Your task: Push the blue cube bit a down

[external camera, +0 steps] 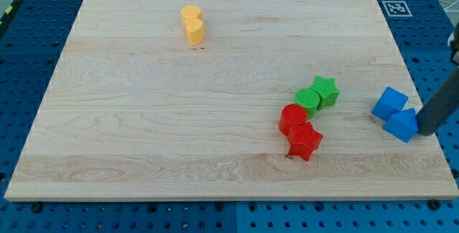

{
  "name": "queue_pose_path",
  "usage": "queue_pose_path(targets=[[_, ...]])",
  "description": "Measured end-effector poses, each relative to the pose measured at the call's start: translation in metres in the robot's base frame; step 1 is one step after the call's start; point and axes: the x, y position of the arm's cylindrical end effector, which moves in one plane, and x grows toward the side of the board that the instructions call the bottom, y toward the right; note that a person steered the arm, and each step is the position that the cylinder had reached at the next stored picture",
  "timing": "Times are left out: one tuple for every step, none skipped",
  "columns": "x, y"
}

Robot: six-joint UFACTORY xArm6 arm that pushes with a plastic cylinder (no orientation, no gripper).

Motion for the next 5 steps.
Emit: queue_pose_path(targets=[[0.021, -0.025], [0.023, -0.051], [0.023, -0.065], [0.027, -0.027], [0.027, 0.019]])
